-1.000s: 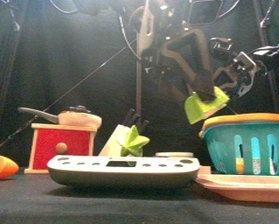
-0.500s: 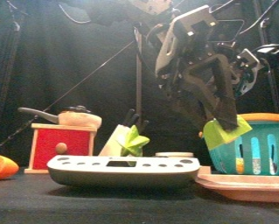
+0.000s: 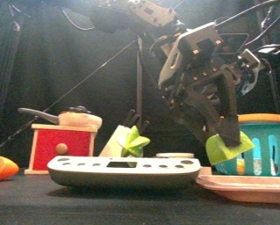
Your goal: Place starfruit bottom on plate
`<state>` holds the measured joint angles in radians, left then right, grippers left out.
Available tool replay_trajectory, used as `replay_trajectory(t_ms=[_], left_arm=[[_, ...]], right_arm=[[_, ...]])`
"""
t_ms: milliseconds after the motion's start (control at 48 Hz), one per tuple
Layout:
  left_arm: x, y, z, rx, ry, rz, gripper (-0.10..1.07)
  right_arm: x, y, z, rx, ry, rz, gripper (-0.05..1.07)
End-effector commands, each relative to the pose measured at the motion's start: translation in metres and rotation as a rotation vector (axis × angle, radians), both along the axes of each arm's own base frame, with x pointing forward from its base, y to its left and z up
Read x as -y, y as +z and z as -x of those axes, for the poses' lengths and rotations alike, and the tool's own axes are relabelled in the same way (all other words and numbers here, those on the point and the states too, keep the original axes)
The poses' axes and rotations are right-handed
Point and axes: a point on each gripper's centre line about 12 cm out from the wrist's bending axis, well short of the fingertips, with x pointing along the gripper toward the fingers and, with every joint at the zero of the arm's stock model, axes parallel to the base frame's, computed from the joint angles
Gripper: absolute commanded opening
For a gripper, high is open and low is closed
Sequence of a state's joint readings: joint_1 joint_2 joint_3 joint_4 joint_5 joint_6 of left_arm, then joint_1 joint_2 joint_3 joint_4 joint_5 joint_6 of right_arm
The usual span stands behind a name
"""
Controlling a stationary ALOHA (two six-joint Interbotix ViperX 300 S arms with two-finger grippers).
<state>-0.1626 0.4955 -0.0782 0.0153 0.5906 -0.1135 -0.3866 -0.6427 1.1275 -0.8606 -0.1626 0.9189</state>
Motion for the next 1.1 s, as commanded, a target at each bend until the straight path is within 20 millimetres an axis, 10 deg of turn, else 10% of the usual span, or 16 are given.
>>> replay_trajectory(t_ms=[0,688,1083], left_arm=[[-0.002,0.021,-0.007,0.056,0.007,0.010,0.84],[-0.004,0.050,0.006,0.122,0.012,0.024,0.96],[-0.018,0.084,0.082,0.350,0.014,0.065,0.96]], right_arm=[[0.001,0.006,-0.001,0.019,0.000,0.006,0.95],[0.001,0.005,-0.001,0.016,0.000,0.008,0.95],[0.000,0.015,-0.006,0.064,-0.017,-0.050,0.95]])
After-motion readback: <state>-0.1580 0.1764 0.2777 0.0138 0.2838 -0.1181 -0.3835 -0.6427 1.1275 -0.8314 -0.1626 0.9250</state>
